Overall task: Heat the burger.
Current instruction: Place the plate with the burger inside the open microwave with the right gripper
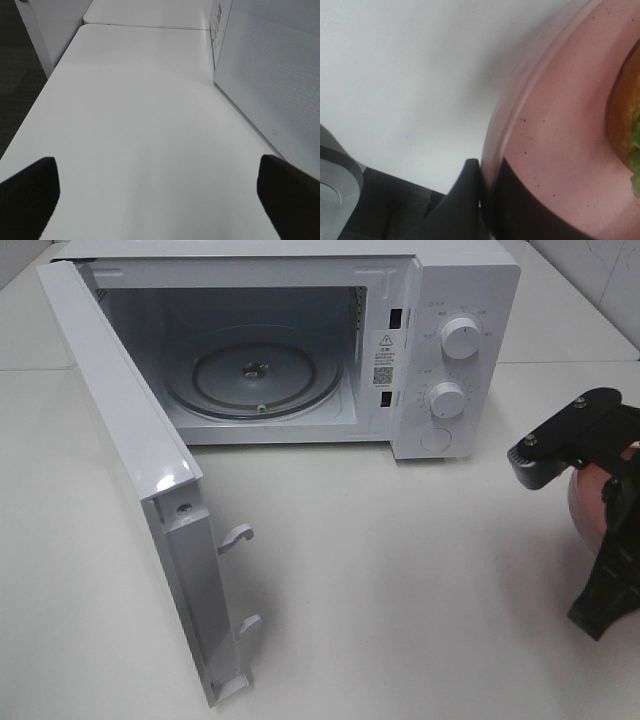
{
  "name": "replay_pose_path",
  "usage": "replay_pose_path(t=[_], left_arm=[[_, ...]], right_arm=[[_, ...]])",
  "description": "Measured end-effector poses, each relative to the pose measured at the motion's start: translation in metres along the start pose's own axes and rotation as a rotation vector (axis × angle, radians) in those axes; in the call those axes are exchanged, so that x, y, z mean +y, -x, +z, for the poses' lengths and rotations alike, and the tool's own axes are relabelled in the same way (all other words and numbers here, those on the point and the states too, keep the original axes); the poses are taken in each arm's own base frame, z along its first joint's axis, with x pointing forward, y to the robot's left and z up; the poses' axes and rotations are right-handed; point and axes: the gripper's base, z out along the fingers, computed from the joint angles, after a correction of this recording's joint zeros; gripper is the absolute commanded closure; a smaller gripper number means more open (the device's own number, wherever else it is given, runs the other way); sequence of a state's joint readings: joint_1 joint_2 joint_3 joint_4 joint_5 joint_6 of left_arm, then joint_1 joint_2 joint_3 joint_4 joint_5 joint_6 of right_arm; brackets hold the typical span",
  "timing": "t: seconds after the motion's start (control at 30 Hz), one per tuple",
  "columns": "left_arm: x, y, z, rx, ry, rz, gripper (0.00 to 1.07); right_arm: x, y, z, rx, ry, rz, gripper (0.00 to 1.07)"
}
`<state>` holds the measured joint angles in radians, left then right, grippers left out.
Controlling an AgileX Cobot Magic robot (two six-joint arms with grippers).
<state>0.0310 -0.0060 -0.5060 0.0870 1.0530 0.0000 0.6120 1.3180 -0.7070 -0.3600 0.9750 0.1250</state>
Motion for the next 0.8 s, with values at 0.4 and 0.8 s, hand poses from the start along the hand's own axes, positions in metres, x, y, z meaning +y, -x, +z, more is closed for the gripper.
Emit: replay_pose_path(t=[0.4,0.8], left_arm=[[0.0,0.0,0.0,0.0,0.0,0.0,0.01],[0.0,0.0,0.0,0.0,0.0,0.0,0.01]], right_arm=[[0.036,-0.024,-0.003,0.03,-0.129,-0.199,1.07],[0.066,-0.015,-0.014,-0.145,-0.174,-0.566,1.07]])
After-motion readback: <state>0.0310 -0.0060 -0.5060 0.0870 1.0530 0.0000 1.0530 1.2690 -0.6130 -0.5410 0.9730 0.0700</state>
